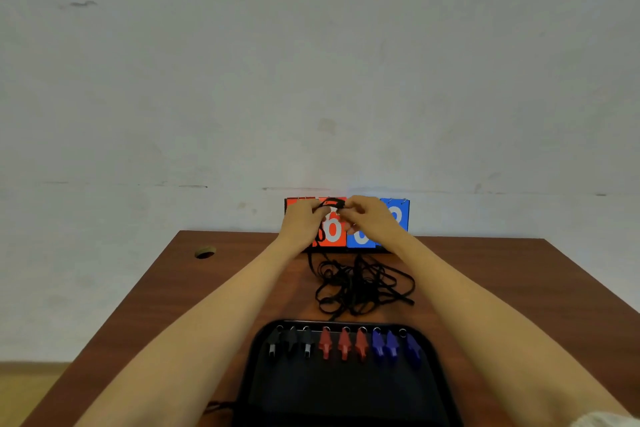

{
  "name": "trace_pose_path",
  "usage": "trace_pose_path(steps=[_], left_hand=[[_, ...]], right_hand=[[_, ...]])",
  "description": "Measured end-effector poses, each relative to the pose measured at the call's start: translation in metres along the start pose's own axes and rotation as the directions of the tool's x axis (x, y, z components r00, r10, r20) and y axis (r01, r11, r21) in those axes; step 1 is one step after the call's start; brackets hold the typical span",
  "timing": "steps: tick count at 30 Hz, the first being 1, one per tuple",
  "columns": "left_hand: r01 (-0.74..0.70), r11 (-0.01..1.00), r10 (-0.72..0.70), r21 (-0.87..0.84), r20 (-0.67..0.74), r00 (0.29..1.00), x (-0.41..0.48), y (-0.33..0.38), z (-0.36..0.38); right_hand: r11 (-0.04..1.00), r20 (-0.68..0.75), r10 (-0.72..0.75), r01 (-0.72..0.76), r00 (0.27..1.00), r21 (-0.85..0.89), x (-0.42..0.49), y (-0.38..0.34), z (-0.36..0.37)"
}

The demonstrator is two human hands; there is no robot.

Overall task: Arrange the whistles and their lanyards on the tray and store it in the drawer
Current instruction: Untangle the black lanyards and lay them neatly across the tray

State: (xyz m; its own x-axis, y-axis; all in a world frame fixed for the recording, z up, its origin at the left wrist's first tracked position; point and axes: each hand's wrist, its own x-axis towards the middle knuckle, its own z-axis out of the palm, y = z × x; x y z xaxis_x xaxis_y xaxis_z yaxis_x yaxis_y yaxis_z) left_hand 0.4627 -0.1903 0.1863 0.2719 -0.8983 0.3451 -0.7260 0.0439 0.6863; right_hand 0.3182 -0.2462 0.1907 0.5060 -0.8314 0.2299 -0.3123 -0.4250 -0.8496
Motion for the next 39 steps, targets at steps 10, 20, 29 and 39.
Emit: trace_pose_path(steps=[10, 20, 29, 39], left_hand=[[0.032, 0.799, -0.007, 0.601, -0.044, 0.999, -0.034, -0.042, -0.035], [0.028, 0.827, -0.026, 0.561, -0.011, 1.000, -0.067, -0.054, -0.066], [0.167, 0.985, -0.170, 0.033, 0.179, 0.969, -0.128, -0.070, -0.060], [0.288, 0.933, -0.339, 0.213, 0.263, 0.903, -0.186, -0.114, -0.026]], right_hand=[[0.999, -0.389, -0.019, 0.001, 0.921, -0.047, -0.028, -0.024, -0.048], [0.977, -0.502, 0.081, -0.168, 0.861, -0.129, -0.063, -0.007, -0.076], [0.907, -0.416, 0.264, -0.371, 0.870, -0.201, -0.126, 0.043, -0.062], [0.743, -0.237, 0.509, -0.561, 0.828, -0.364, -0.209, 0.104, -0.038]])
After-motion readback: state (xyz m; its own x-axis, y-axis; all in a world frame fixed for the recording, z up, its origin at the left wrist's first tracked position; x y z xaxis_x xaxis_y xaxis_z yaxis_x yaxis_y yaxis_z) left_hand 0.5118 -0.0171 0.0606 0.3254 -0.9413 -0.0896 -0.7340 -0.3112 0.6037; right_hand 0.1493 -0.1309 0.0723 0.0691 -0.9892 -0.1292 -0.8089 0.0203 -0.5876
